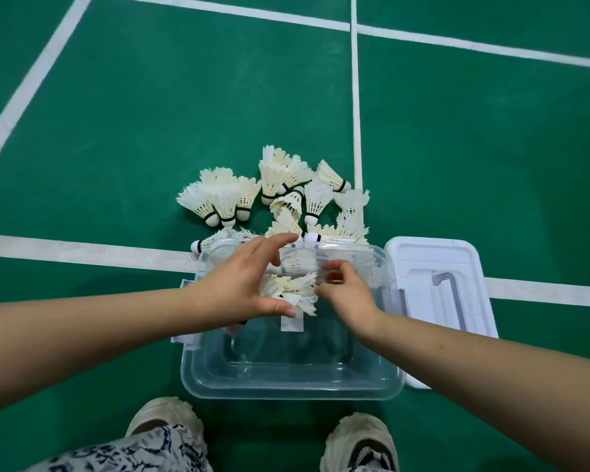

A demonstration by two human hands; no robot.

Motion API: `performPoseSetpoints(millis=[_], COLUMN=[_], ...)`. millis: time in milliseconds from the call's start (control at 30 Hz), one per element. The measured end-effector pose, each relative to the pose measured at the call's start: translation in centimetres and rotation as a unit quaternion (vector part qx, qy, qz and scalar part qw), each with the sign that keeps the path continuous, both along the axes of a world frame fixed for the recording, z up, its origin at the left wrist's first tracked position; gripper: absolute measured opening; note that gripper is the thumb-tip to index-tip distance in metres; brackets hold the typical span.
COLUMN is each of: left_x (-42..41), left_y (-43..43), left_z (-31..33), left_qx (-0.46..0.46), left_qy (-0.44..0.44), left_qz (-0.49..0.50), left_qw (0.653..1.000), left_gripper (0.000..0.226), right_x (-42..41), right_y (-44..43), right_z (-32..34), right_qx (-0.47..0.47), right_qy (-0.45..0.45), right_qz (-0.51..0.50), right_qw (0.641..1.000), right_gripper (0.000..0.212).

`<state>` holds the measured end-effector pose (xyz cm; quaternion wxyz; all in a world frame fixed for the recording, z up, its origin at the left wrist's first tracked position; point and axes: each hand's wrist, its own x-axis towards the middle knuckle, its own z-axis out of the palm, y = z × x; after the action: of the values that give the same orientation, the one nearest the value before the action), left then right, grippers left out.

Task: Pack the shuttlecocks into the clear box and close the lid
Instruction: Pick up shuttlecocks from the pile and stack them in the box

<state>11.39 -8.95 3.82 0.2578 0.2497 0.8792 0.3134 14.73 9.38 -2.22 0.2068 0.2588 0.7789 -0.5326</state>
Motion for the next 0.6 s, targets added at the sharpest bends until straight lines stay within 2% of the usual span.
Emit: performPoseSetpoints(millis=[100,200,267,400,500,600], left_x=[0.1,0.4,0.8,1.5,1.7,1.7], left_y=[0.7,1.2,1.6,2.4,3.1,3.7], left_z=[0.2,0.3,0.3,0.3,0.5,0.5], left_qx=[0.008,0.030,0.053,0.084,0.100,0.102], left_qy=[0.009,0.014,0.018,0.042,0.046,0.048], left_qz=[-0.004,-0.013,-0.019,-0.032,-0.035,-0.042], left_qw=[1.000,0.999,0.998,0.995,0.993,0.993], left_gripper=[0.098,0.102,0.102,0.097,0.099,0.100], right_x=[1.4,2.6,2.7,2.4,2.2,2.4], right_y=[-0.8,-1.3,-1.1,-0.7,-0.7,-0.6], right_z=[2.9,4.8,5.1,5.0,4.7,4.9], right_qx=[-0.002,0.015,0.036,-0.006,-0.040,-0.077], right_qy=[0.095,0.127,0.134,0.129,0.127,0.117], right_qz=[0.099,0.216,0.252,0.228,0.180,0.130], right_qw=[0.991,0.968,0.958,0.965,0.975,0.982], right_gripper=[0.036,0.039,0.040,0.020,0.014,0.023])
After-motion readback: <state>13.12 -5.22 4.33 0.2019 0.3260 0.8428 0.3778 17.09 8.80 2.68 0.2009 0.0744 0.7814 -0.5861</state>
